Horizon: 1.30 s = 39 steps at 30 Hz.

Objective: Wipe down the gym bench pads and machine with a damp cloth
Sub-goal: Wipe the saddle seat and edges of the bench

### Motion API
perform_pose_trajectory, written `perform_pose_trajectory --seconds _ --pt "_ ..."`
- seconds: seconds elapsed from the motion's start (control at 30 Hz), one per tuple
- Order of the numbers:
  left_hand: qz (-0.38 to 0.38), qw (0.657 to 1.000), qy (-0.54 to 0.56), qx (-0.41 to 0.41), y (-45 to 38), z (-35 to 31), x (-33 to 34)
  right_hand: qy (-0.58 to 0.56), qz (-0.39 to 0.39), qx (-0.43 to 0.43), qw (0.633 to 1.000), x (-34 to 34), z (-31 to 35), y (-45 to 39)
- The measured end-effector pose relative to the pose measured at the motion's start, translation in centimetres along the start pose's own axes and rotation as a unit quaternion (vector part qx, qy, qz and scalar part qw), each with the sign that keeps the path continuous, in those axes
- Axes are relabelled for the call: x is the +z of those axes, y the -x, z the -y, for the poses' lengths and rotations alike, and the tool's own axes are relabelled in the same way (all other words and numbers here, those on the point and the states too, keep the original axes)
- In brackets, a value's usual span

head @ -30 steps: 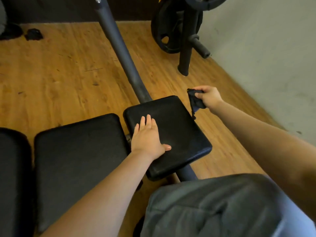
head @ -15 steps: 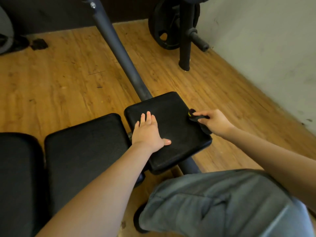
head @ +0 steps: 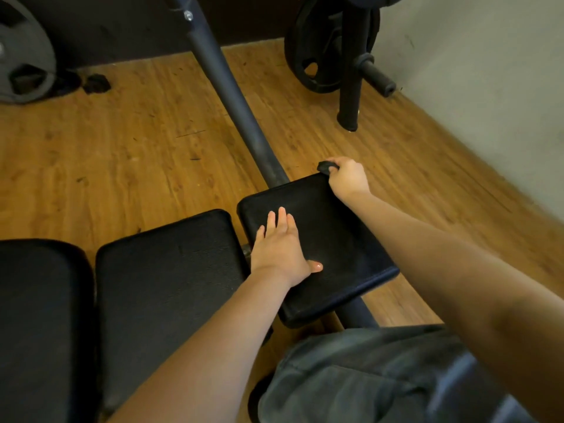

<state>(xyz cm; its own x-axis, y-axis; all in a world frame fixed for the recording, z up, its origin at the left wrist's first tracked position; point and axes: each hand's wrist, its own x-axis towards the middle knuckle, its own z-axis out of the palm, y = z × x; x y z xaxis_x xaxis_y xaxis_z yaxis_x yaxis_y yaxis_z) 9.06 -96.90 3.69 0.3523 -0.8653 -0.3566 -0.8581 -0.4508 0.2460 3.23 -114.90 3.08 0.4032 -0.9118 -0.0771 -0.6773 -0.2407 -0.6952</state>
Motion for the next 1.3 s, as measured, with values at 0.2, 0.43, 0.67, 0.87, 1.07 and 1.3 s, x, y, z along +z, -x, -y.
perform_pose_trajectory --seconds 0.2,0.43,0.67,0.87,1.07,1.3 --pt "0.007 1.0 0.007 0.001 0.1 0.0 -0.1 0.099 0.043 0.022 0.994 -2.3 -1.8 1.9" --pt "0.011 1.0 0.005 -0.003 0.1 -0.2 -0.2 0.162 0.119 0.036 0.979 -6.4 -5.4 9.4" --pt "0.01 1.0 0.005 -0.009 0.1 -0.2 -0.2 0.108 0.052 0.069 0.99 -5.3 -5.3 9.1" --pt "0.004 1.0 0.006 -0.01 0.0 -0.2 -0.2 0.041 -0.018 0.037 0.998 -2.6 -2.4 3.9" --pt "0.011 1.0 0.005 -0.012 -0.2 -0.1 -0.1 0.018 -0.002 0.051 0.999 -0.7 -0.3 -1.0" --pt "0.017 1.0 0.011 -0.015 -0.2 -0.2 -0.1 0.067 0.025 0.059 0.996 -3.6 -4.0 5.0"
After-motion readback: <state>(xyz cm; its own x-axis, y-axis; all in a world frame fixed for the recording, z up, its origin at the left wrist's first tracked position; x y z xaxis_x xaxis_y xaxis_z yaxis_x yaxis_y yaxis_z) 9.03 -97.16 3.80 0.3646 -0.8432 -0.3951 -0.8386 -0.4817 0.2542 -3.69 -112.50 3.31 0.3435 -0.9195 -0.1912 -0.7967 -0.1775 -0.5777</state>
